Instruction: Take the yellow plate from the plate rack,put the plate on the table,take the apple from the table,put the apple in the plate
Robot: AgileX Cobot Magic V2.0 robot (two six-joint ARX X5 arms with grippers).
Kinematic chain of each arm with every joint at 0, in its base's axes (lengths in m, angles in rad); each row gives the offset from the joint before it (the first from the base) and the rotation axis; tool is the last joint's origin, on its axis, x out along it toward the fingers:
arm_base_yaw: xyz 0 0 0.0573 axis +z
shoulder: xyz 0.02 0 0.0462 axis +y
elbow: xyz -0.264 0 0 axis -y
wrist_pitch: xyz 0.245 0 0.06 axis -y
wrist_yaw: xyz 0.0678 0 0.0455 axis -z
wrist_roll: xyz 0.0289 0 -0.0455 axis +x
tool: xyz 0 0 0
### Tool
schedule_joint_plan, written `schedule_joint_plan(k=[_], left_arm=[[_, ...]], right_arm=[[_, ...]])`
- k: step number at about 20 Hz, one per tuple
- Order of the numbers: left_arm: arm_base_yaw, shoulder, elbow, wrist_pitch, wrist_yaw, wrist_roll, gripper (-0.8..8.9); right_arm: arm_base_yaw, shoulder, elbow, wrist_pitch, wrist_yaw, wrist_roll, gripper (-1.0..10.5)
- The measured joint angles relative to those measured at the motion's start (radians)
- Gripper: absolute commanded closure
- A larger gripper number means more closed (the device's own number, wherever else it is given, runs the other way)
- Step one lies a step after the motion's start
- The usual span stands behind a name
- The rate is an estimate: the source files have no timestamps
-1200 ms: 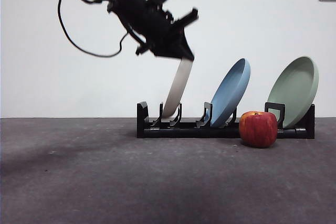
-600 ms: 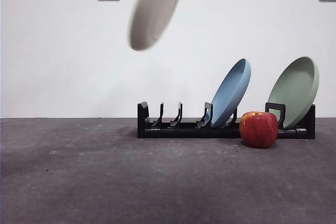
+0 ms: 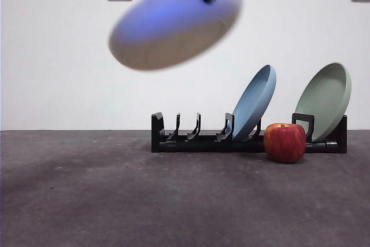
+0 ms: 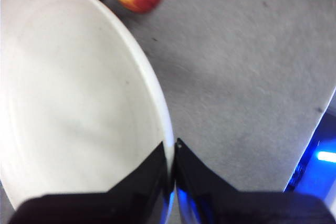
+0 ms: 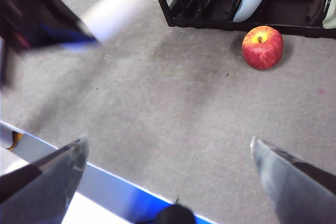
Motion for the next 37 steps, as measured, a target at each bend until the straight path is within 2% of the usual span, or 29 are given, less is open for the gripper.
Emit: schedule_joint_plan(k=[5, 9, 13, 17, 23, 25, 28, 33, 37], left_arm=[[-0.09, 0.187, 0.0, 0.003, -0.084, -0.003, 8.21], [-0.109, 0.293, 0.0, 0.013, -0.084, -0.023, 8.21], [-0.108, 0.351, -0.005, 0.085, -0.083, -0.036, 8.21], [-0.108, 0.352, -0.107, 0.193, -0.087, -0.036, 8.21], [-0.127, 0.346, -0.279, 0.321, -0.171, -0.041, 8.19], [-0.128, 0.342, -0.284, 0.326, -0.153, -0.056, 7.86], [-0.13, 0.336, -0.288, 0.313, -0.101, -0.1, 5.93], [-0.133, 0.285, -0.307, 0.277, -0.071, -0.135, 5.88], [-0.134, 0.117, -0.308, 0.264, -0.06, -0.169, 5.89]], right_arm=[[0.0, 0.0, 0.0, -0.006, 0.0, 0.0, 2.9], [0.0, 0.0, 0.0, -0.007, 0.0, 0.0, 2.9], [0.0, 0.0, 0.0, -0.015, 0.0, 0.0, 2.9], [0.0, 0.0, 0.0, -0.015, 0.0, 0.0, 2.9], [0.0, 0.0, 0.0, -0.015, 0.0, 0.0, 2.9], [0.0, 0.0, 0.0, -0.015, 0.0, 0.0, 2.9], [0.0, 0.0, 0.0, -0.014, 0.0, 0.0, 2.9], [0.0, 0.005, 0.0, -0.013, 0.0, 0.0, 2.9], [0.0, 0.047, 0.0, 0.012, 0.021, 0.0, 2.9]])
